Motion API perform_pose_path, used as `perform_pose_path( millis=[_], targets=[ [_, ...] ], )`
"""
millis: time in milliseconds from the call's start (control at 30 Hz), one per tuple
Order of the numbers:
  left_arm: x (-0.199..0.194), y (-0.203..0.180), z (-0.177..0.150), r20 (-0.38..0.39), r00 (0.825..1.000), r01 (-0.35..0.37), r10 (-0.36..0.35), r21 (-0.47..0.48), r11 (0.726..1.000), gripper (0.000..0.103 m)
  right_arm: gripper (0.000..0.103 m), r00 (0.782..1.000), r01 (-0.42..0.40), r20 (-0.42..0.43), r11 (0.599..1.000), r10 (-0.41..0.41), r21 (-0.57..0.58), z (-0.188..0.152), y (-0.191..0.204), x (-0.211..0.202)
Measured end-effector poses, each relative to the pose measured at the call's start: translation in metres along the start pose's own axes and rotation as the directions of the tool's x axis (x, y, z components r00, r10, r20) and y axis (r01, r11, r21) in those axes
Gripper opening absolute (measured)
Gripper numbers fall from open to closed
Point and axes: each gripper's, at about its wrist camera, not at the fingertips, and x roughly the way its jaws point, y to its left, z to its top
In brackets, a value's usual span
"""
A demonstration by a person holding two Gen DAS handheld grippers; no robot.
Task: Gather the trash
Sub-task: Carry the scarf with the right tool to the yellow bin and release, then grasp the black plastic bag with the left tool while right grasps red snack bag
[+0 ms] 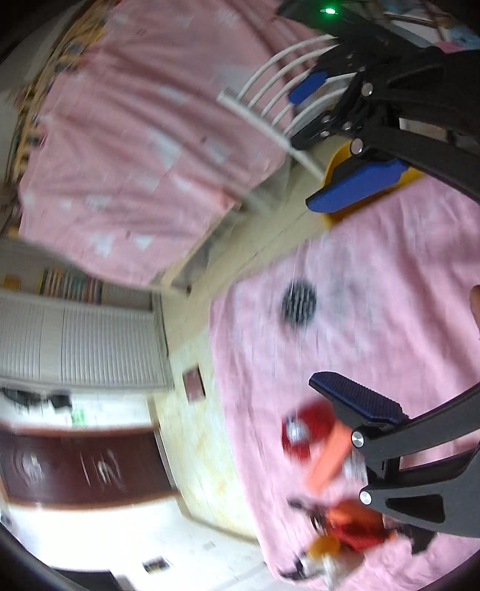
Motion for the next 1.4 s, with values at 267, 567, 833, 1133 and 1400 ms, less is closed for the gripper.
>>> perform_pose_path(
  millis=[267,567,833,1133,1400],
  targets=[
    [-0.026,0.068,0.004,0.048,0.997,-0.061,0.067,-0.117,0.991,0.085,0.086,0.999,-0.048,-0.028,0.989,0.045,-0.141,0.003,0.076,0.003],
    [-0.038,0.128,-0.006,0.053,0.993,-0.091,0.104,-0.206,0.974,0.085,0.087,0.994,-0.102,-0.063,0.97,0.09,-0.221,0.002,0.135,0.008],
    [-0.052,0.193,-0.012,0.062,0.986,-0.128,0.156,-0.319,0.939,0.086,0.088,0.987,-0.152,-0.086,0.949,0.133,-0.276,0.003,0.183,0.014],
    [-0.06,0.257,-0.014,0.056,0.974,-0.178,0.22,-0.411,0.894,0.086,0.088,0.974,-0.22,-0.125,0.92,0.189,-0.323,0.005,0.232,0.027],
    [-0.064,0.311,-0.004,0.024,0.941,-0.296,0.338,-0.431,0.853,0.088,0.088,0.951,-0.295,-0.179,0.91,0.251,-0.291,0.01,0.255,0.049]
  ],
)
